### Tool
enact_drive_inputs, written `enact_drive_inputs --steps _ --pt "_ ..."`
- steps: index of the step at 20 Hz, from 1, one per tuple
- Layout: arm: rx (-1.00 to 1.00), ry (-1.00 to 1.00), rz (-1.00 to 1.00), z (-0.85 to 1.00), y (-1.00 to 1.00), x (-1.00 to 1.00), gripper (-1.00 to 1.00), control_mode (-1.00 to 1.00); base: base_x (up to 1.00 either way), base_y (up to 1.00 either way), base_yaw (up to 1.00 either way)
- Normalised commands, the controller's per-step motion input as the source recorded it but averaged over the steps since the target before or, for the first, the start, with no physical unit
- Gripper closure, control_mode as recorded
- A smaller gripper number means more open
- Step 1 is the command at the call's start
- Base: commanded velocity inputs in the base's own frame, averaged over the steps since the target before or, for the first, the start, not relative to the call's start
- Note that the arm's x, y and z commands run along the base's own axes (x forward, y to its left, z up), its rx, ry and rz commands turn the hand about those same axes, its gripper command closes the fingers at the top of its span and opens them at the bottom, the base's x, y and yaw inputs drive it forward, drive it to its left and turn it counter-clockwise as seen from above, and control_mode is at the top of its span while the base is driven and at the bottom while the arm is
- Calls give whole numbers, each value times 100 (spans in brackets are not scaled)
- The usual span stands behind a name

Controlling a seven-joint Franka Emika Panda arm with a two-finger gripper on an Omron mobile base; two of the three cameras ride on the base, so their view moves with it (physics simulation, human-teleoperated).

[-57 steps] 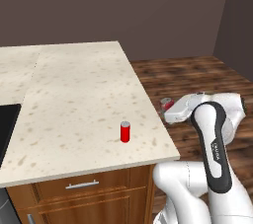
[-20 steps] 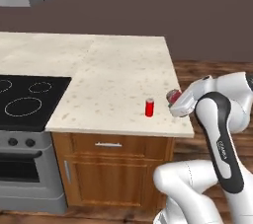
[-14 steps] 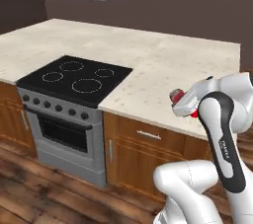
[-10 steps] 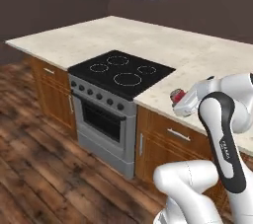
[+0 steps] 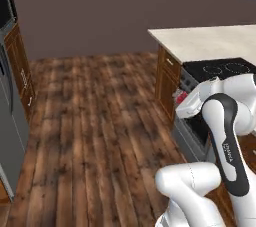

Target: Pick the can, can from the counter and place them in the open cabinet.

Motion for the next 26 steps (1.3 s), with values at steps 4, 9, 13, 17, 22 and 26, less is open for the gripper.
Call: enact_drive_inputs --steps 4,9,13,17,22,26 --pt "0 0 0 0 0 0 100 100 -1 0 100" --pt "0 0 0 0 0 0 100 100 0 0 100" --pt "0 0 0 0 0 0 100 100 0 0 100" --pt "0 0 0 0 0 0 100 100 0 0 100" --pt "0 0 0 0 0 0 100 100 0 0 100" --pt "0 0 0 0 0 0 100 100 22 0 59"
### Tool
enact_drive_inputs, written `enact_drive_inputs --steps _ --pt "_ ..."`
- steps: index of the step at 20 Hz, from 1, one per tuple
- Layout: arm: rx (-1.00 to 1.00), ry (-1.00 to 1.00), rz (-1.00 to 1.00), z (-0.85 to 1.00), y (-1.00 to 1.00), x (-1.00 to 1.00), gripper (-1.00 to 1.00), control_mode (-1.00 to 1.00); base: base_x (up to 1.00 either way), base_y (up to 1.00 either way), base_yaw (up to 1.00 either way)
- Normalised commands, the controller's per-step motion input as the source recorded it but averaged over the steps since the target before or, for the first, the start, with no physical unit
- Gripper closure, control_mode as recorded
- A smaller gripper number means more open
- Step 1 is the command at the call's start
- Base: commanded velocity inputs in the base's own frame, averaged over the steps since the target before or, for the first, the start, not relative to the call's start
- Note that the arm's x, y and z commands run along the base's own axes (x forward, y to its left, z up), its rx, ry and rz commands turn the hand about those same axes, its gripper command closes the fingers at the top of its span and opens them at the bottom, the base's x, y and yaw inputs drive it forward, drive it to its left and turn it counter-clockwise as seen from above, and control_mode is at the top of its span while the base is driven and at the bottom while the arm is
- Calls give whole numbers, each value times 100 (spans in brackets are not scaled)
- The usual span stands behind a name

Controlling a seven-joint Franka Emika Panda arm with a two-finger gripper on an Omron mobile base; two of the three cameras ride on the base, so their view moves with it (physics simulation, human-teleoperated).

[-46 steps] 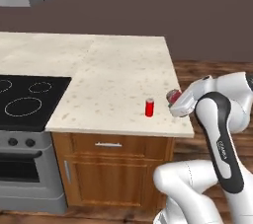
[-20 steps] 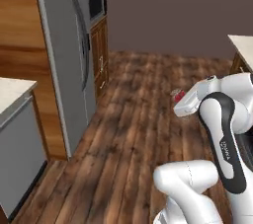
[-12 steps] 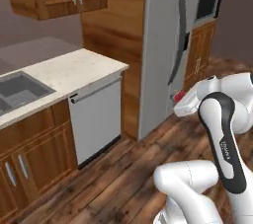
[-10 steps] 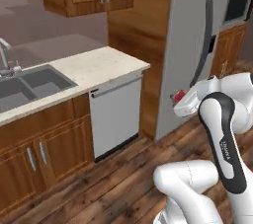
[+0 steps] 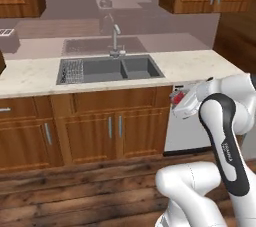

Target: Pick the can, can from the counter and place them in the open cabinet.

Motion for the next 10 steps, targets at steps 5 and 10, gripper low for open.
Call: enact_drive_inputs --steps 5,10 --pt "0 0 0 0 0 0 100 100 17 0 4" --pt "0 0 0 0 0 0 100 100 16 0 4"
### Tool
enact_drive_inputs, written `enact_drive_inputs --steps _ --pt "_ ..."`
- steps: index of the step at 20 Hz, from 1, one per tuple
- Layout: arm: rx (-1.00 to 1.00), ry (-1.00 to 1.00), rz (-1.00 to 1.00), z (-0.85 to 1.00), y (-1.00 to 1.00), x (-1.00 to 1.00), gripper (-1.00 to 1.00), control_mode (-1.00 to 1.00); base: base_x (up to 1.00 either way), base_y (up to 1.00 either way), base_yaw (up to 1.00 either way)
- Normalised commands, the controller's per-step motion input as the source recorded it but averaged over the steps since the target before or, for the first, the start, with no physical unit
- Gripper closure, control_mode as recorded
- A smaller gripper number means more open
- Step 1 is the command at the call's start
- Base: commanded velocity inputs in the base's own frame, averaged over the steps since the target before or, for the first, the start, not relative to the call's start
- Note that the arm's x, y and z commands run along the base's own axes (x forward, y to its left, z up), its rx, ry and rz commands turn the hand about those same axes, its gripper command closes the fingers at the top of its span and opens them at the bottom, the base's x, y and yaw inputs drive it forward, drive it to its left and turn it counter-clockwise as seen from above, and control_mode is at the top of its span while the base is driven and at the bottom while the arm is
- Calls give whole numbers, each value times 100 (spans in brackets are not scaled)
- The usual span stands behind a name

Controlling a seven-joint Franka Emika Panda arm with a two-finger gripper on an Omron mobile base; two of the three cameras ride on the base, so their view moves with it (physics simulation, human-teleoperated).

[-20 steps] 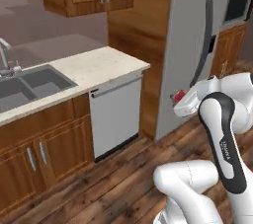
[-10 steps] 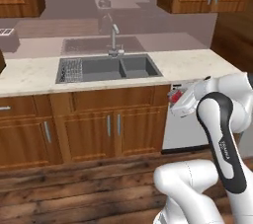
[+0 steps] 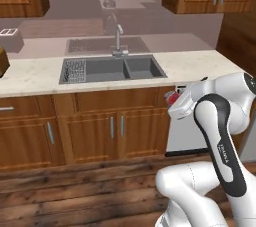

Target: Pick the can, can from the counter and place them in the open cabinet.

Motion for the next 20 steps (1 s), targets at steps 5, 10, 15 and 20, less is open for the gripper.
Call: enact_drive_inputs --steps 5,10,15,20 --pt "0 0 0 0 0 0 100 100 17 0 5" --pt "0 0 0 0 0 0 100 100 14 0 3" --pt "0 0 0 0 0 0 100 100 15 20 0" --pt "0 0 0 0 0 0 100 100 3 65 -4"
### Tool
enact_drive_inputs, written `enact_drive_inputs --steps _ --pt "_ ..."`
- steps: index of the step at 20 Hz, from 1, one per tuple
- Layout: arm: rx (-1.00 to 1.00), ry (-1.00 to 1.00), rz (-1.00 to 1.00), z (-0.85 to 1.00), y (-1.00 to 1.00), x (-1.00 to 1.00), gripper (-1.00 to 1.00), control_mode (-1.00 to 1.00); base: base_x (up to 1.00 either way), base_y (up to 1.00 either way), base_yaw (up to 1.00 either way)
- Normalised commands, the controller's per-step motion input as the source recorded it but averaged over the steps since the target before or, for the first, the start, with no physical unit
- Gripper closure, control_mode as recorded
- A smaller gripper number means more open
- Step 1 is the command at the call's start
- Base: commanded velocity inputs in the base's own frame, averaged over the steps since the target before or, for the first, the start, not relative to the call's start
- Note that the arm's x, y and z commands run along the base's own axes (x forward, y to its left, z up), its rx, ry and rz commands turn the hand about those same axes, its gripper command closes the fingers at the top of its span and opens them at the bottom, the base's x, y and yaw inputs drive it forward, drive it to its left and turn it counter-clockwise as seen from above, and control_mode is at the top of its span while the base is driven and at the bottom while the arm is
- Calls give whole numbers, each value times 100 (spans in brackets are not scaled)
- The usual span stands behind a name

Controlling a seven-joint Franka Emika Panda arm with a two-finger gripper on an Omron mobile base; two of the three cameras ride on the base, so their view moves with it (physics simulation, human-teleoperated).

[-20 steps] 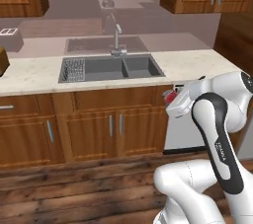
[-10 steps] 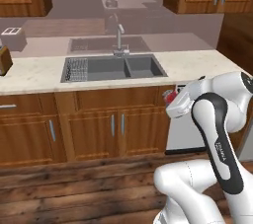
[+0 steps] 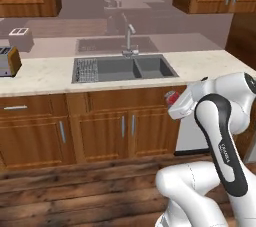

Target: Pick the can, can from the counter and place them in the open cabinet.

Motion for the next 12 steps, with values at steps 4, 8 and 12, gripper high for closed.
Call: enact_drive_inputs --steps 4,8,12 --pt "0 0 0 0 0 0 100 100 0 80 -7" --pt "0 0 0 0 0 0 100 100 0 81 -6" --pt "0 0 0 0 0 0 100 100 4 82 -2"
